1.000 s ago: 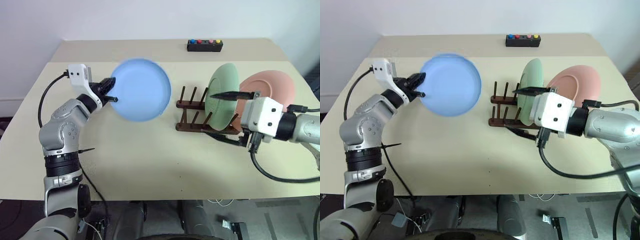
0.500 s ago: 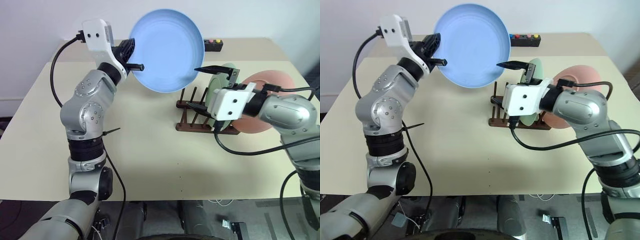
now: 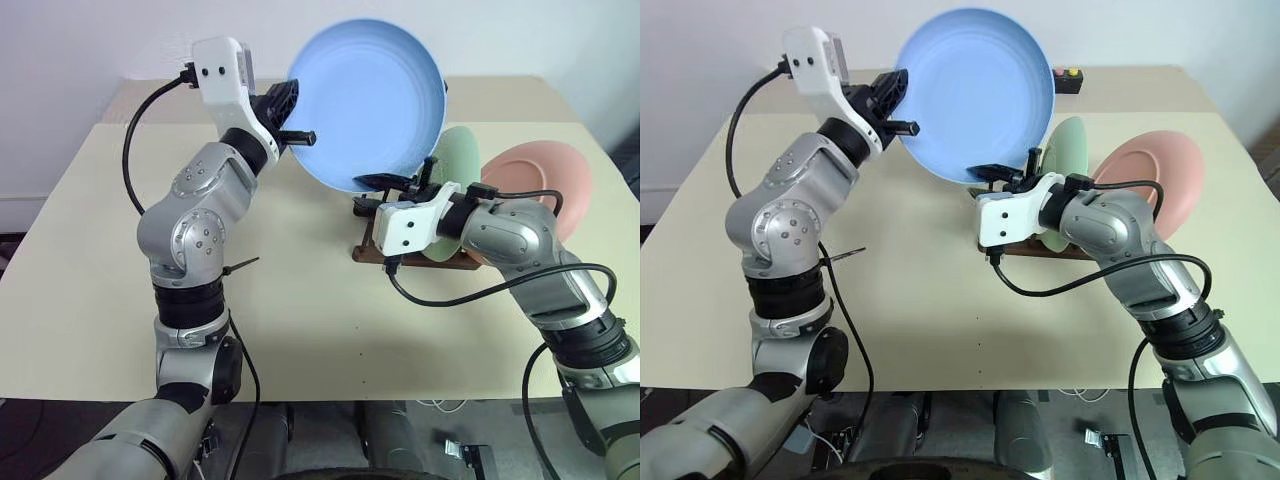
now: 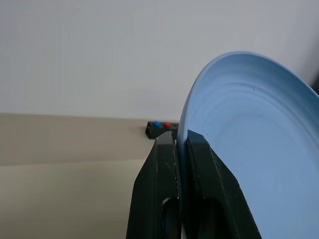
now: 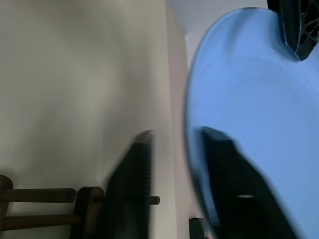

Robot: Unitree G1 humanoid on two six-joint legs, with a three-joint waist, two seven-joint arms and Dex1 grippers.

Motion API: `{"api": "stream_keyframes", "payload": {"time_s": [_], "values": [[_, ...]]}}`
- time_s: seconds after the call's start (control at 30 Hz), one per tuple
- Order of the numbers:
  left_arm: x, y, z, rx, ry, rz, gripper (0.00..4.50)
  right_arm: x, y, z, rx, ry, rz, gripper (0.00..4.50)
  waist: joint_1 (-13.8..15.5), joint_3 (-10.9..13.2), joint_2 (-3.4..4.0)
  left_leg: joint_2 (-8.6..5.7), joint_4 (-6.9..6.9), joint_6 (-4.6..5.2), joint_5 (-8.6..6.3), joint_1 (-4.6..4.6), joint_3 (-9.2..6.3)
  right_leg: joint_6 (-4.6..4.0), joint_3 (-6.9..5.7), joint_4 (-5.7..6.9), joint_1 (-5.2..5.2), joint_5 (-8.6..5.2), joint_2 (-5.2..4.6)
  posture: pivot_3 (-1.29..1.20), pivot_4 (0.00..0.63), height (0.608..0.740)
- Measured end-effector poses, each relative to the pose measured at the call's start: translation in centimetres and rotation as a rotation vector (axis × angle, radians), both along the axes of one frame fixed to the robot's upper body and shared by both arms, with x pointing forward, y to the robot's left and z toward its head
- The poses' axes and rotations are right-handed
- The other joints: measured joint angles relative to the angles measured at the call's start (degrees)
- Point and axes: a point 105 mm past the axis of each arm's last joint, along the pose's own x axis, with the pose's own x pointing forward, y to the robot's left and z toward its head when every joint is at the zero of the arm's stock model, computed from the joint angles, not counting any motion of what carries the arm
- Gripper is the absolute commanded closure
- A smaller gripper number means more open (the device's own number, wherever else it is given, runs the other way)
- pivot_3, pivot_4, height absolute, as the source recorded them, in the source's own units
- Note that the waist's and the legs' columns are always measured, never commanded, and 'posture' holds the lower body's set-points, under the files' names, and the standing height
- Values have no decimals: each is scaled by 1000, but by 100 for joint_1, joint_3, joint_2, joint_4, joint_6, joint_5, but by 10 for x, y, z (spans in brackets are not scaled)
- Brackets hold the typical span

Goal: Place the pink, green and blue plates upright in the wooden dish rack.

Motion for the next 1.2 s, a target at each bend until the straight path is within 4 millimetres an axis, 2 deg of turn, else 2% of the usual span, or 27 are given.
{"api": "stream_keyframes", "payload": {"time_s": [0.17,0.27,0.37,0.5,0.57,0.67,0.77,0.83,0.93,1.0,1.1,1.2], "values": [[0,1,0,-2,2,-2,4500,0,1,0,8,1,4,4431,2,0,0,0,0,0,0,0,0,0,0,0,0,0,0,0,150,740],[-1,1,2,-25,-6,-15,3439,-1,3,0,12,0,10,4500,0,0,0,0,0,0,0,0,0,0,0,0,0,0,0,0,150,740],[-6,5,13,-107,-62,-65,2002,-1,3,1,12,-4,10,4500,-5,0,0,0,-1,-1,0,0,0,0,0,0,-2,0,0,0,150,740],[-16,35,34,-240,-187,-76,51,-2,3,3,5,-21,16,4500,-25,0,1,1,-3,-6,3,1,1,-1,1,2,-4,1,1,0,150,740],[-16,60,33,-265,-215,-28,51,-1,1,5,7,-35,18,4500,-31,0,1,1,-3,-5,3,2,1,-1,2,3,-4,1,1,0,150,740],[-14,101,20,-264,-214,74,51,1,1,13,18,-77,27,4500,-31,0,1,0,-3,-4,2,2,2,-2,3,3,-4,1,1,0,150,740],[-14,126,-19,-119,-135,135,51,0,4,36,65,-162,61,4500,-32,-1,1,1,-7,-4,2,3,3,-3,4,3,-6,1,2,0,150,740],[-15,120,-57,81,-46,106,51,-4,9,59,209,-170,103,4500,-33,-1,2,1,-9,-3,2,3,3,-4,5,5,-6,2,1,0,150,740],[-19,90,-102,229,51,-26,51,-11,14,85,392,-131,165,4500,40,-1,-1,0,-1,-3,2,-1,-4,-7,2,4,0,5,1,0,150,740],[-23,78,-113,268,71,-82,51,-15,14,94,526,-39,199,4500,23,-3,-5,1,-2,-3,2,1,-7,-9,1,5,1,7,1,0,150,740],[-31,63,-130,313,92,-153,51,-19,8,103,828,203,256,4500,-10,-3,-1,6,-11,-3,2,5,-7,-12,2,12,-7,8,4,0,150,740],[-35,50,-140,312,113,-216,51,-19,-1,98,1037,401,256,4500,-15,-3,-1,6,-12,-3,2,4,-7,-13,2,16,-12,7,5,0,150,740]]}}
